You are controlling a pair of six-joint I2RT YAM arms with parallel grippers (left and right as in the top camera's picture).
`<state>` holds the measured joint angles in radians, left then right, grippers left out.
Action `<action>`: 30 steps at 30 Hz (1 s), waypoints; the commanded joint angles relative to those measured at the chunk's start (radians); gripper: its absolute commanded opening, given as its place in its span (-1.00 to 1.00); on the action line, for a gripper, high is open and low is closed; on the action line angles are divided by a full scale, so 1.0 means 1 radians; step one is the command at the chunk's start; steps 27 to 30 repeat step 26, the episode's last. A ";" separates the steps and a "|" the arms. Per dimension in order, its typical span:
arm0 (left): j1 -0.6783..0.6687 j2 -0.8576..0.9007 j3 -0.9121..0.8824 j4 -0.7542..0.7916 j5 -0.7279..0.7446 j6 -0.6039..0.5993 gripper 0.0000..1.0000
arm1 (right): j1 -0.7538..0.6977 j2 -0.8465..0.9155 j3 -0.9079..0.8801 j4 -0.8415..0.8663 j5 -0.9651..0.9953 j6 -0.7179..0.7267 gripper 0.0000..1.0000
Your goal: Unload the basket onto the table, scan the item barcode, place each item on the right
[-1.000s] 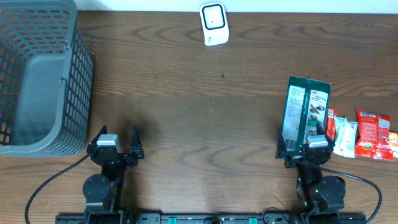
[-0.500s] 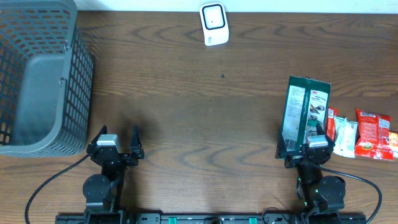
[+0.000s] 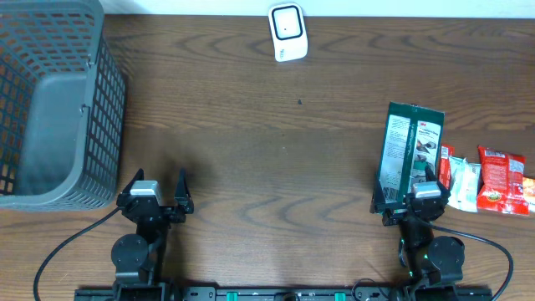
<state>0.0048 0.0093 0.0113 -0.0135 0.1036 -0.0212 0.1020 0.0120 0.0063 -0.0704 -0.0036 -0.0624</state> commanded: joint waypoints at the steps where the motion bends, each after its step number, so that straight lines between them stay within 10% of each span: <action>1: 0.003 -0.005 -0.007 -0.045 0.045 0.017 0.72 | -0.004 -0.006 -0.001 -0.004 0.006 -0.006 0.99; 30: 0.003 -0.005 -0.007 -0.045 0.045 0.017 0.72 | -0.004 -0.006 -0.001 -0.004 0.006 -0.006 0.99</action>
